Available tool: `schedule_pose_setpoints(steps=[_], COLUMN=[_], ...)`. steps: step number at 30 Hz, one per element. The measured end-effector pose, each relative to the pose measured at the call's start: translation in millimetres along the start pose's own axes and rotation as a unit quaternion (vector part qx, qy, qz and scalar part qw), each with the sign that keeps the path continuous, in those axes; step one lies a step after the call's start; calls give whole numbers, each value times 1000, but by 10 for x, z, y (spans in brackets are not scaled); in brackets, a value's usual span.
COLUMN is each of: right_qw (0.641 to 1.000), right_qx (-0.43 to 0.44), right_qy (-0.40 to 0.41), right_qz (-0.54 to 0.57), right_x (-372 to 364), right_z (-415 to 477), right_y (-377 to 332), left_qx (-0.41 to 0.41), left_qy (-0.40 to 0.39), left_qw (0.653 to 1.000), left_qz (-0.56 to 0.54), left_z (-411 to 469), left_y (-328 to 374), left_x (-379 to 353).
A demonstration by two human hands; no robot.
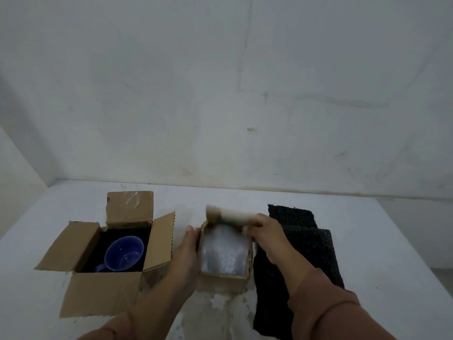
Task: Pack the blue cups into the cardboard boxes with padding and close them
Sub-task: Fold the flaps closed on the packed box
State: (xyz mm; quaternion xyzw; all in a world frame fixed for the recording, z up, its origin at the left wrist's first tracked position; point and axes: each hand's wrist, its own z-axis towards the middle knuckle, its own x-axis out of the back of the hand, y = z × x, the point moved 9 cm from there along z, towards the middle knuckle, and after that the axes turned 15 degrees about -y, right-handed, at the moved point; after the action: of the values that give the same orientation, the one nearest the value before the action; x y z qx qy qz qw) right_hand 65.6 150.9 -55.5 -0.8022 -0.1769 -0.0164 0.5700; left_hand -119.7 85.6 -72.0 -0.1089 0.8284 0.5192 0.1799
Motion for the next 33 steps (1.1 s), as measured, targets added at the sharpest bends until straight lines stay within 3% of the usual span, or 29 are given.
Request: schedule_pose_setpoints(steps=[2, 4, 8, 12, 15, 18, 24, 29, 33], right_qw=[997, 985, 971, 979, 986, 988, 990, 999, 992], right_qx=[14, 32, 56, 44, 0, -33, -20, -3, -13], right_qy=[6, 21, 36, 46, 29, -3, -12, -37, -77], right_qz=[-71, -165, -231, -194, -166, -153, -137, -6, 95], right_x=[-25, -52, -131, -249, -428, -588, -648, -663, -695], right_z=[-82, -151, -273, -447, -537, -621, -656, -650, -627], right_y=[29, 19, -32, 54, 252, 367, 368, 493, 520], left_qx=[14, 33, 58, 48, 39, 20, -2, 14, 33], left_qy=[-43, -51, -24, -14, -18, -47, -82, -154, -104], left_qw=[997, 997, 985, 956, 946, 950, 953, 951, 962], left_qz=[-56, -44, 161, 289, 321, 309, 291, 268, 250], left_z=[-18, -60, -64, -105, -96, -119, -240, -311, -240], left_y=[-17, -21, 14, 82, 61, -2, -134, -249, -264], left_x=[-59, -105, -61, -79, -78, -76, -55, -117, 27])
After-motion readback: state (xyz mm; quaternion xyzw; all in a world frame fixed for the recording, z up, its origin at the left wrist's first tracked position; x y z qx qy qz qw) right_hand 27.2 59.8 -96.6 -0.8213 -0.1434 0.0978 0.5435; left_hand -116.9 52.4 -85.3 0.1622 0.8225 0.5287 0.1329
